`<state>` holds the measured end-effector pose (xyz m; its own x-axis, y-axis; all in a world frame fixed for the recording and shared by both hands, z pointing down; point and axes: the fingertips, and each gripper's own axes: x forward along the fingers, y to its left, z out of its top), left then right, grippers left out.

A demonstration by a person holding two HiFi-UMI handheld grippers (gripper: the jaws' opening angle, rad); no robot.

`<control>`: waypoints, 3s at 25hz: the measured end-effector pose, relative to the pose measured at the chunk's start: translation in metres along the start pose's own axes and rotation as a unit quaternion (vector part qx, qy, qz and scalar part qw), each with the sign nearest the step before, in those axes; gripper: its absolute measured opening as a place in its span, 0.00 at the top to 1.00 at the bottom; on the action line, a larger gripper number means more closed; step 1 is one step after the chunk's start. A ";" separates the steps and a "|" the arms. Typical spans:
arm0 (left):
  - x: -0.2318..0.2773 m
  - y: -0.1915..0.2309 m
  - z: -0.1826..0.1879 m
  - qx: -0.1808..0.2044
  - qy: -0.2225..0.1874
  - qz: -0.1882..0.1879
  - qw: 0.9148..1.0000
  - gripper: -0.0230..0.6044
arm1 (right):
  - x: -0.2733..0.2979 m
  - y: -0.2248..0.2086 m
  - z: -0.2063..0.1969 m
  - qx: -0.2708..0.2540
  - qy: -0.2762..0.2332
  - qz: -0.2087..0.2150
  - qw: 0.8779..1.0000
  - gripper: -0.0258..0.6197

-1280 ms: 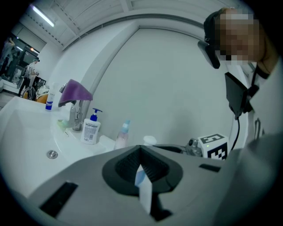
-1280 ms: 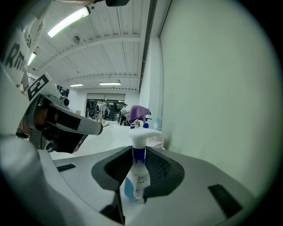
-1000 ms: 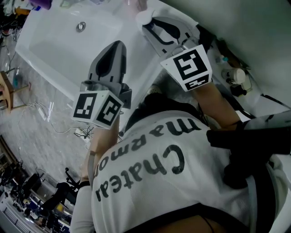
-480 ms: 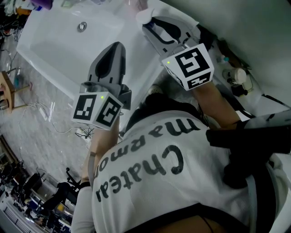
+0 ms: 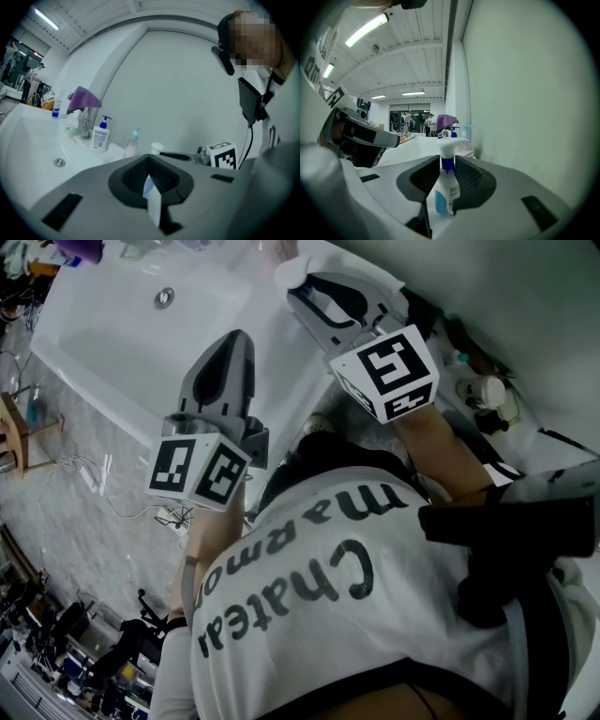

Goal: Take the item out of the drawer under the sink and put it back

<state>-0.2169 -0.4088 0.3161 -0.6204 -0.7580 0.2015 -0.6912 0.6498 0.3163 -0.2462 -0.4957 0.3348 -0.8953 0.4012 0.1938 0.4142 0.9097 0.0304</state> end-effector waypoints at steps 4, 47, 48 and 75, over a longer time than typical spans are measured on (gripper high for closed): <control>0.000 0.000 0.001 -0.003 -0.003 -0.002 1.000 0.96 | 0.000 0.000 0.000 0.001 -0.001 -0.001 1.000 0.79; -0.200 0.030 0.085 0.057 -0.116 -0.087 0.988 0.96 | -0.053 0.107 0.058 0.013 0.047 -0.178 0.983 0.94; -0.208 0.026 0.085 0.061 -0.119 -0.093 0.987 0.96 | -0.057 0.118 0.060 0.019 0.039 -0.170 0.985 0.94; -0.275 -0.027 0.046 0.034 -0.105 -0.171 0.979 0.96 | -0.126 0.244 0.060 -0.008 0.044 -0.155 0.987 0.94</control>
<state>-0.0450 -0.2149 0.2093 -0.4053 -0.9085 -0.1023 -0.8907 0.3671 0.2682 -0.0417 -0.3179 0.2591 -0.9617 0.0930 0.2577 0.1265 0.9851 0.1167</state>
